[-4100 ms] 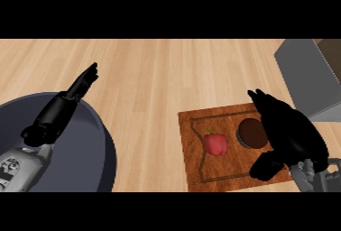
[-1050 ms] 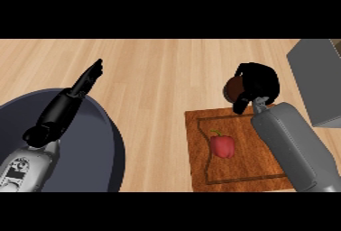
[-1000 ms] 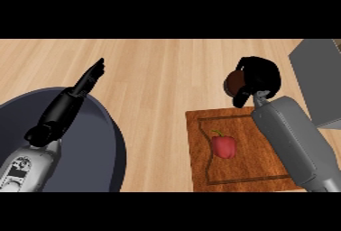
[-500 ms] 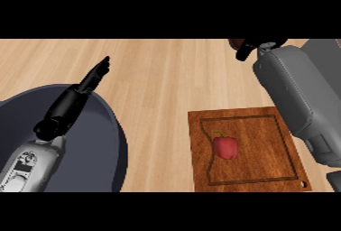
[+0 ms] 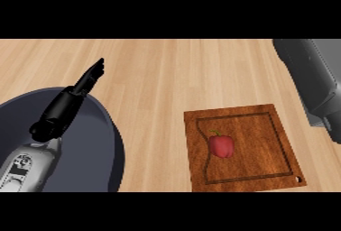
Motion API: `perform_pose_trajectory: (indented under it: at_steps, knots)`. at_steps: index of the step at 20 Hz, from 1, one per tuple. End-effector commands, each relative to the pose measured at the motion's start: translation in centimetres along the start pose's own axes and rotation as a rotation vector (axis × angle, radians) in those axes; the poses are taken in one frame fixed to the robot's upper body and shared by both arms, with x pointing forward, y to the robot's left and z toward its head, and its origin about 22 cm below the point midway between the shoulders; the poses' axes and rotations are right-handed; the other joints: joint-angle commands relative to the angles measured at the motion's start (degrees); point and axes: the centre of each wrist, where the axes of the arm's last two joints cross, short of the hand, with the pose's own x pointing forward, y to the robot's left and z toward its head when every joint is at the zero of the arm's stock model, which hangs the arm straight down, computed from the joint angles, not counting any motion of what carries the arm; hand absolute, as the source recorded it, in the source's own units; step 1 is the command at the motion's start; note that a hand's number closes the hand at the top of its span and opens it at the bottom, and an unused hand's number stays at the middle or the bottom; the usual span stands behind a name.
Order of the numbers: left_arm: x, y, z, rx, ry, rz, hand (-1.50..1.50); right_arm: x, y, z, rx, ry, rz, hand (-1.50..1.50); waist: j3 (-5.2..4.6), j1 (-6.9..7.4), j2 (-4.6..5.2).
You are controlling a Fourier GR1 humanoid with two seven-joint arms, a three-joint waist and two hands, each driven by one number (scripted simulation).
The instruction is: Pick the cupcake from the cutting board and place it in the cardboard box
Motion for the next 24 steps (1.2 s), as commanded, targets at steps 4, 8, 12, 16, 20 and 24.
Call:
perform_pose_trajectory:
  at_steps: [4,8,12,16,20,24]
  knots:
    - [-0.6,-0.6,-0.1,-0.001,0.023,-0.006,0.0,-4.3,-0.6,-4.1,-0.12,0.194,-0.05,1.5,-0.15,-0.82,0.22]
    - [-0.6,0.5,0.8,0.005,0.032,0.016,0.0,-7.4,-2.1,-6.7,-0.116,0.223,0.02,1.5,-0.15,-0.89,0.03]
    - [-0.7,1.5,0.2,0.007,0.034,-0.002,0.0,-10.6,-3.3,-8.6,0.003,0.258,0.094,1.5,-0.14,-1.45,0.03]
    - [-1.1,0.0,1.1,0.02,0.052,0.023,0.0,-12.9,-1.7,-8.6,0.252,0.337,0.123,1.5,-0.13,-1.85,-0.22]
    - [0.0,0.6,0.8,0.015,0.058,0.014,0.0,-18.0,-2.2,-9.7,0.341,0.348,0.109,1.5,-0.07,-1.96,-0.31]
    - [-1.0,0.3,1.3,0.029,0.046,0.004,0.0,-19.5,0.1,-8.7,0.504,0.375,0.185,1.5,-0.11,-1.99,-0.36]
